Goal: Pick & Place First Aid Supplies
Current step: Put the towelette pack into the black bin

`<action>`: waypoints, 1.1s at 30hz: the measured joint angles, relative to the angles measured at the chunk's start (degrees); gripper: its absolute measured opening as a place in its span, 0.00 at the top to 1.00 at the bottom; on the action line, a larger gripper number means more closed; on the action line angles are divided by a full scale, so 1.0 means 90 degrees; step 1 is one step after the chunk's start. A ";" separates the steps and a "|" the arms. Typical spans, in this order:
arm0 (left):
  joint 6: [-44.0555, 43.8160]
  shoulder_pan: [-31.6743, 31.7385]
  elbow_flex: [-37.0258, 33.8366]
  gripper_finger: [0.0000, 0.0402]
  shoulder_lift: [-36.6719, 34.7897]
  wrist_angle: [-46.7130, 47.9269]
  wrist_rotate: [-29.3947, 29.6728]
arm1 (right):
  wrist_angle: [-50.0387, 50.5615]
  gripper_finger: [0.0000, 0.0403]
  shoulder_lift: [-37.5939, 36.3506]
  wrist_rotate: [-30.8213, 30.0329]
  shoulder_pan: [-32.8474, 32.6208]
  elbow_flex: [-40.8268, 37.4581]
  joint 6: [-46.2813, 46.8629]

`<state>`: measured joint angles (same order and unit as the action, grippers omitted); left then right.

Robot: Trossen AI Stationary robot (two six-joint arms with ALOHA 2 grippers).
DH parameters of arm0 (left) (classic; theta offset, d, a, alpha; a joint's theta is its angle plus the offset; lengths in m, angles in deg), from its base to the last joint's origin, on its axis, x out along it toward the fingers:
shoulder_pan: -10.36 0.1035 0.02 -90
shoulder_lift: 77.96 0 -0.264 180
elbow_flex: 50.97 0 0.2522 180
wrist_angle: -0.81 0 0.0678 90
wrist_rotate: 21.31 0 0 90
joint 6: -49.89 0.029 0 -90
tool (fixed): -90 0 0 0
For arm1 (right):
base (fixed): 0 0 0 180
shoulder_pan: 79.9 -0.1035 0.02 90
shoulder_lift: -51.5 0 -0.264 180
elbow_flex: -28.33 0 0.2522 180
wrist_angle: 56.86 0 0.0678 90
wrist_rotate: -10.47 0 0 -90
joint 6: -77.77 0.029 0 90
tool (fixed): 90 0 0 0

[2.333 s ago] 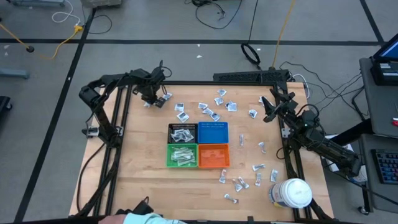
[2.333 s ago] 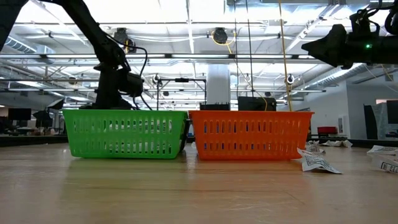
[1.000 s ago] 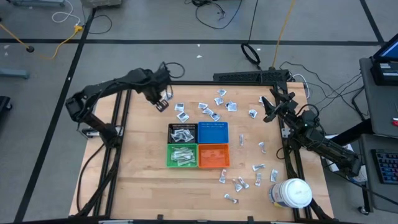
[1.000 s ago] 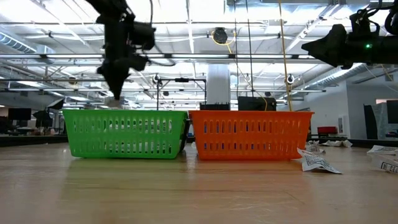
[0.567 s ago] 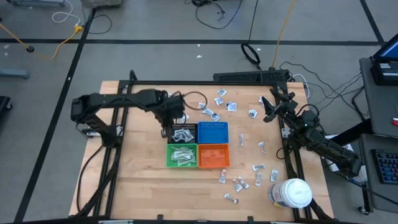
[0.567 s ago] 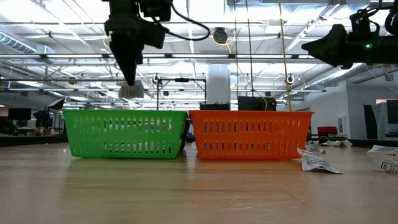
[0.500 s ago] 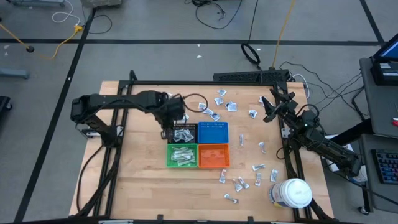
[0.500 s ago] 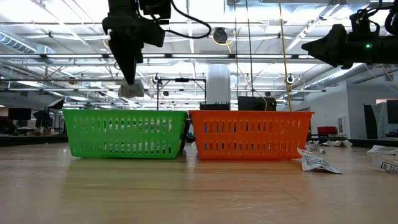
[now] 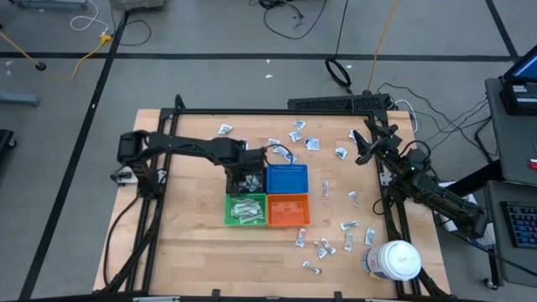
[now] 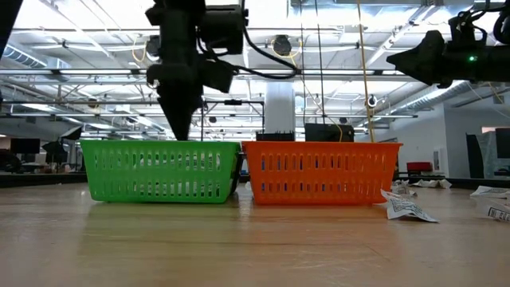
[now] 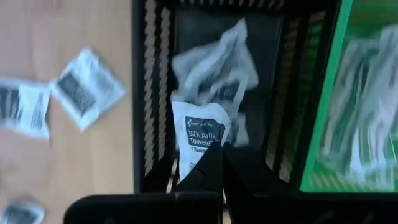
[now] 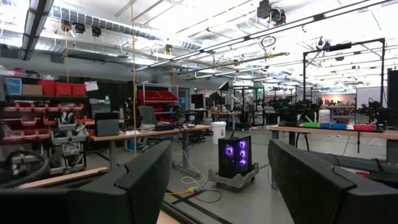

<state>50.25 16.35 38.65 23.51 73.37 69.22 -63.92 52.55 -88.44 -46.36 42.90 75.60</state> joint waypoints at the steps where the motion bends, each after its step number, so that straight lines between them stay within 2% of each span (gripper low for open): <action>1: -0.0001 -0.0020 0.0000 1.00 0.0056 -0.0071 0.0002 | 0.0003 0.35 -0.0002 0.0000 0.0000 0.0001 0.0000; 4: -0.0080 -0.0086 -0.0005 0.99 0.0177 -0.0130 -0.0022 | -0.0005 0.35 0.0001 0.0002 0.0000 0.0001 0.0000; 7: -0.0243 -0.0148 -0.0001 0.94 0.0154 -0.0290 -0.0036 | 0.0001 0.35 0.0001 0.0000 0.0000 -0.0002 0.0000; 16: -0.0264 -0.0212 0.0148 0.59 0.0155 -0.0203 -0.0051 | 0.0010 0.35 0.0001 0.0000 0.0000 0.0001 0.0000; 21: -0.0258 -0.0167 0.0305 0.46 0.0155 -0.0203 -0.0063 | 0.0012 0.35 0.0001 0.0000 0.0000 0.0001 0.0000; 26: -0.0670 0.0211 0.0610 0.41 0.0155 0.0043 -0.0076 | 0.0012 0.35 0.0001 0.0000 0.0000 0.0000 0.0000; 33: -0.0680 0.0885 0.0988 0.40 0.0155 0.0377 -0.0073 | 0.0012 0.35 0.0001 0.0000 0.0000 -0.0001 0.0000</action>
<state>44.13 24.31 47.54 24.91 76.76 68.57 -63.81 52.56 -88.44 -46.36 42.89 75.60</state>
